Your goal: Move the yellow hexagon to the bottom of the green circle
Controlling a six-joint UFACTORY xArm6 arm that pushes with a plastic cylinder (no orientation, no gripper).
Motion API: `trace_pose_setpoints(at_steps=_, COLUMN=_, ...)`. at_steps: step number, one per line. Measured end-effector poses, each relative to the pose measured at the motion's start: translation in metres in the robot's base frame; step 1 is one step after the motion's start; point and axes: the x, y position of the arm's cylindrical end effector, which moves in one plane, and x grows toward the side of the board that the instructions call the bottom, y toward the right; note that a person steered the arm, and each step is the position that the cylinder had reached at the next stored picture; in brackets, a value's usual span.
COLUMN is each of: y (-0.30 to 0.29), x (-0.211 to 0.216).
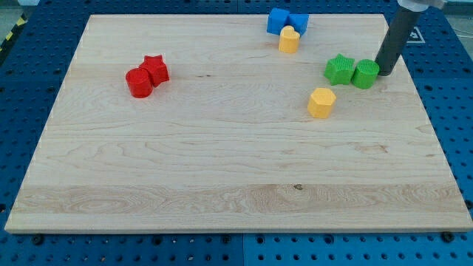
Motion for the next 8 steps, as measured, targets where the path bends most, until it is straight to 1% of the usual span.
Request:
trace_pose_setpoints(at_steps=4, y=-0.006, x=0.048)
trace_pose_setpoints(at_steps=5, y=-0.012, x=0.054)
trace_pose_setpoints(at_steps=6, y=-0.033, x=0.054)
trace_pose_setpoints(at_steps=8, y=-0.099, x=0.037)
